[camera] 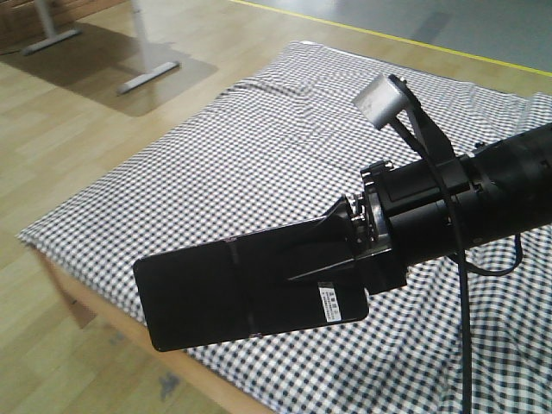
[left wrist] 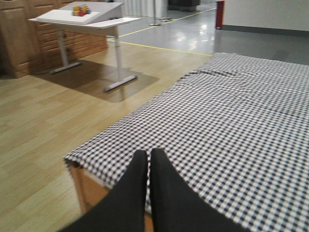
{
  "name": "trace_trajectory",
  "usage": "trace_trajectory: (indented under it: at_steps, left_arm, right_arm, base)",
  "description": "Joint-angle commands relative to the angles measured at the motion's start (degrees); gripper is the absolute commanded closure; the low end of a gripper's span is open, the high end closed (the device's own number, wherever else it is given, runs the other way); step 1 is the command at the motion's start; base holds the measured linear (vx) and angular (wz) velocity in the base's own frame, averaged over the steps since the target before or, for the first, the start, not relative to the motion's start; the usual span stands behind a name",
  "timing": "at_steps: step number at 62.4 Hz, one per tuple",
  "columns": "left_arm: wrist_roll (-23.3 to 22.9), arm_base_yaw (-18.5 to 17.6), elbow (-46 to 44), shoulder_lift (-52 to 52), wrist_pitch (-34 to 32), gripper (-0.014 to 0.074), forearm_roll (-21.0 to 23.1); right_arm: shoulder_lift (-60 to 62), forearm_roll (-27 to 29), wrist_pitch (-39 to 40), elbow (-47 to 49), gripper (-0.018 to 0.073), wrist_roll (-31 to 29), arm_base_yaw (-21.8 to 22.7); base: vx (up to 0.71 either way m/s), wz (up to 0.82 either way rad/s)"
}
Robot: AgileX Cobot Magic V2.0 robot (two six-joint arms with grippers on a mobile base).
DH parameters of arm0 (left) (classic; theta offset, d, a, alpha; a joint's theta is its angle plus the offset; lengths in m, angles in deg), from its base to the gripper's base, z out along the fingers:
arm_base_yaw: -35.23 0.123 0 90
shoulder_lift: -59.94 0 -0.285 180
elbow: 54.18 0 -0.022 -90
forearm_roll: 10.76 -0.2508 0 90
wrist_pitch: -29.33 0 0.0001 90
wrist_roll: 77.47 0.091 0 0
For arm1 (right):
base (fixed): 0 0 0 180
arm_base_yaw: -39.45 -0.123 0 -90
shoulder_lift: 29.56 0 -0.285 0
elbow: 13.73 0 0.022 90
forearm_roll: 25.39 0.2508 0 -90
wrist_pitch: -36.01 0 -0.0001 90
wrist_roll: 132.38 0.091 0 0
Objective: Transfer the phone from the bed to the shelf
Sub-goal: 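Carry the phone in the right gripper while the base turns away from bed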
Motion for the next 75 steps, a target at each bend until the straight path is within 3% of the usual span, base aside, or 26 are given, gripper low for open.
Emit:
trace_trajectory:
  at_steps: [1, 75]
  left_arm:
    - [0.00, 0.02, 0.41, 0.48, -3.99, 0.0595, 0.53]
    - [0.00, 0.02, 0.41, 0.48, -3.99, 0.0595, 0.53]
  right_arm:
    - [1.83, 5.20, -4.26, 1.47, 0.0561, -0.11, 0.08]
    - [1.83, 5.20, -4.26, 1.47, 0.0561, -0.11, 0.08]
  base:
    - [-0.10, 0.44]
    - [-0.04, 0.42]
